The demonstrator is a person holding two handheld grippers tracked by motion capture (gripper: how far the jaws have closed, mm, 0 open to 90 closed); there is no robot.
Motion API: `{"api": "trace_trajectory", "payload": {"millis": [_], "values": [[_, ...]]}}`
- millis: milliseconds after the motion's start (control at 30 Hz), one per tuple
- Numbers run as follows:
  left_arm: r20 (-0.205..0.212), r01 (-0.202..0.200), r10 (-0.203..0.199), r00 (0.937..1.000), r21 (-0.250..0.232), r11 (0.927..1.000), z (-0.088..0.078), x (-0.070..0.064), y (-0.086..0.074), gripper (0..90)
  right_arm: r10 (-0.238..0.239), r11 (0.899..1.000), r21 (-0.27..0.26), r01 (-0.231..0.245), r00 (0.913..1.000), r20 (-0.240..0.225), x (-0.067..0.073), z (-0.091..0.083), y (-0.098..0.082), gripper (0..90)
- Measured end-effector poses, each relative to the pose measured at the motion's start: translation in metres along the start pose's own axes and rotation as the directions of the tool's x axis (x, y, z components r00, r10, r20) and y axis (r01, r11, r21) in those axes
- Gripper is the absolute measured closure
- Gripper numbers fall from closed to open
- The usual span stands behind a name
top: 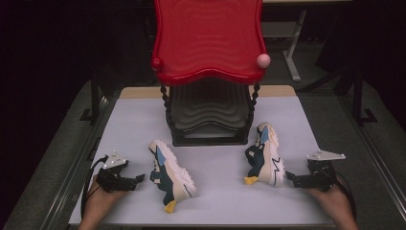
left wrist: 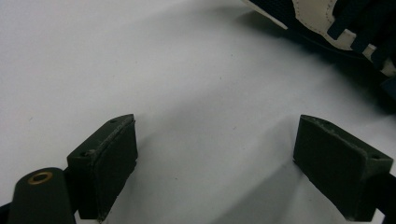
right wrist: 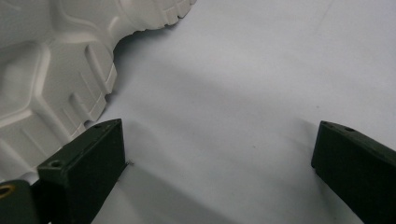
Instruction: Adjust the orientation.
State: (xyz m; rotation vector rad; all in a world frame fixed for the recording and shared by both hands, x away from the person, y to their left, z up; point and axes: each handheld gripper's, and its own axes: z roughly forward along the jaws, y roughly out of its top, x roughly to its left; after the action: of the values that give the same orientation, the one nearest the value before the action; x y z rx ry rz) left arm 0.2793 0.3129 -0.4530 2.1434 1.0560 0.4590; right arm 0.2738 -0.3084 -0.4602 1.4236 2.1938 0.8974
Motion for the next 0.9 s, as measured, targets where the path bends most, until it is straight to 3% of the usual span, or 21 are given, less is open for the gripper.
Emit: {"api": "trace_trajectory", "payload": {"millis": [300,467,533,733,900], "values": [[-0.006,0.006,-0.006,1.0,-0.003,1.0,-0.001,0.001,0.0,17.2,0.0,1.0,0.0,0.0,1.0,0.0,0.0,0.0,0.0,2.1],[-0.03,0.013,-0.013,0.9995,-0.009,0.9999,-0.011,0.002,0.004,39.9,0.0,1.0,0.001,0.0,1.0,0.001,0.0,0.0,0.0,2.0],[-0.036,0.005,-0.007,0.9993,-0.046,0.9989,-0.016,0.002,0.012,51.2,0.0,1.0,0.001,0.0,1.0,0.001,0.0,0.0,0.0,2.1],[-0.026,0.014,-0.016,0.9995,-0.083,0.9965,-0.014,0.008,0.032,87.5,0.0,1.0,0.001,0.0,1.0,0.001,0.0,0.0,0.0,2.1],[-0.016,0.032,-0.034,0.9993,-0.119,0.9924,-0.003,0.021,0.055,90.0,0.0,1.0,0.001,0.0,1.0,0.001,0.0,0.0,0.0,2.0]]}}
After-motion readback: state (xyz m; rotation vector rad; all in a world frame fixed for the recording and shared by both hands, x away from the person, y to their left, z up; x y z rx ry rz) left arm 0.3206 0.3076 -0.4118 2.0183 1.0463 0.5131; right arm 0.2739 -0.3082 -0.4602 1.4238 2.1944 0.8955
